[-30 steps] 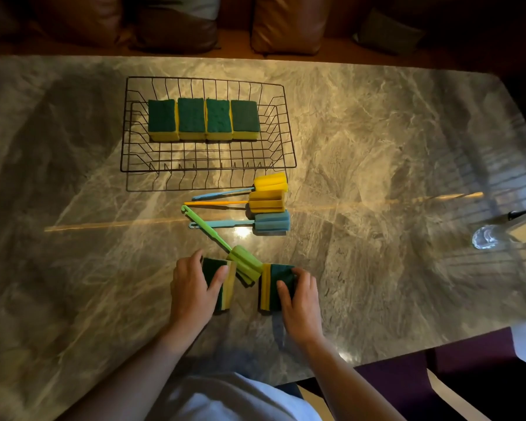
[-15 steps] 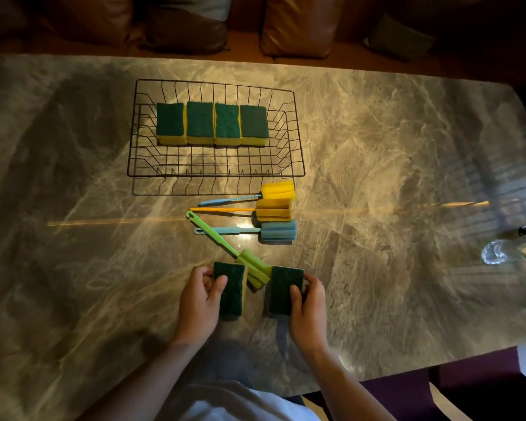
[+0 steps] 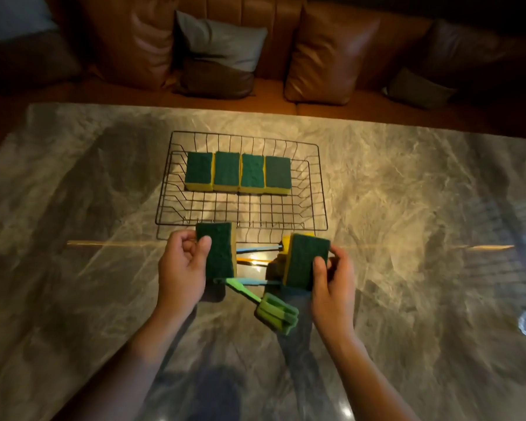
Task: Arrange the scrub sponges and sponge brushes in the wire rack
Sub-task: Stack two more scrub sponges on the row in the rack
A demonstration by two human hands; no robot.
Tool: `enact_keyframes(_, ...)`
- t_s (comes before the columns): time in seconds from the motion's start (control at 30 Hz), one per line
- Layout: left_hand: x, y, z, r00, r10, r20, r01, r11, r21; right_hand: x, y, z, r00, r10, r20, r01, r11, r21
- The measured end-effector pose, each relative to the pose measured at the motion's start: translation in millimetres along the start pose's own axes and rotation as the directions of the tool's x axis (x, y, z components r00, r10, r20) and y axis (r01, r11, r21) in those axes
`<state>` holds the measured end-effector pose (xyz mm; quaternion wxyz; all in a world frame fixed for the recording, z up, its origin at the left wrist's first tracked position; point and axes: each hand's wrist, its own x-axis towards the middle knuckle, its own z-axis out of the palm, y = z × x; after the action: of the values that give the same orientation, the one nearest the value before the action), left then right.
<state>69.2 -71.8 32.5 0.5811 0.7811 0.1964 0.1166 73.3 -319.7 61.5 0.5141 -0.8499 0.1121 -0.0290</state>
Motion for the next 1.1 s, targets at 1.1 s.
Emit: enact_keyframes(1.1,248.9,-41.6,26.1,0.972,0.214,0.096,-0.225,0.730,0.645,220.6,-47.1,232.5,0.958,-0.041,0.285,0.080,0.989,-0.127)
